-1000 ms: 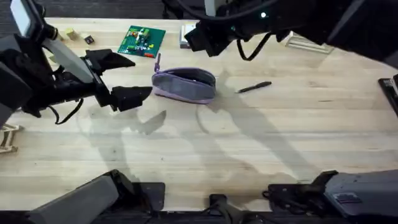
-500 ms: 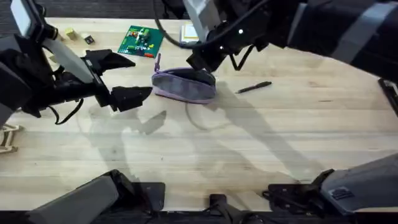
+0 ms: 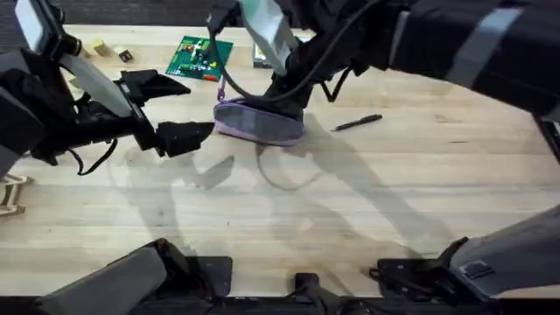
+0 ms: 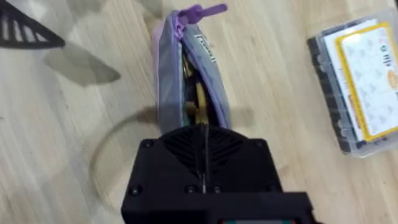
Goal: Unzip the bag, pick up the pens from the table one at a time and place them inside, then zip the bag closed.
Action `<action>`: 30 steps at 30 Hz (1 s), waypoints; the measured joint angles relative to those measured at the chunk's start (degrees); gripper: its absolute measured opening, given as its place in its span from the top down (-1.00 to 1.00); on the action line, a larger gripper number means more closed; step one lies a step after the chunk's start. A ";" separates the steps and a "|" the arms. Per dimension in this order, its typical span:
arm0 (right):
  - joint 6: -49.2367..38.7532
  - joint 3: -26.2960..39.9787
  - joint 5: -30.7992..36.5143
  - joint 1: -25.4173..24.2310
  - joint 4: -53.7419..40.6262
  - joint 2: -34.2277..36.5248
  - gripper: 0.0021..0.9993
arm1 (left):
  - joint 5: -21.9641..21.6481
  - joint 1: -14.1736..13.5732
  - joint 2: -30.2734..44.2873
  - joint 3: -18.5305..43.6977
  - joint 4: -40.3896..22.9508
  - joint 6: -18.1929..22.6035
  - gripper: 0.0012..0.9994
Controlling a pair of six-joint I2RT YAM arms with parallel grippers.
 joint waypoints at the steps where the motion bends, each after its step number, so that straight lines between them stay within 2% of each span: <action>1: -0.26 0.00 -0.08 0.00 -0.01 0.60 0.94 | 0.00 0.00 -0.02 0.00 0.00 0.00 -0.99; 20: -1.32 0.00 -0.21 0.00 4.32 9.55 0.94 | -0.17 0.00 -0.02 0.00 0.00 0.00 -0.99; 30: -1.33 0.00 -0.19 0.00 5.20 9.82 0.94 | -0.20 0.00 -0.02 0.00 0.00 0.00 -0.99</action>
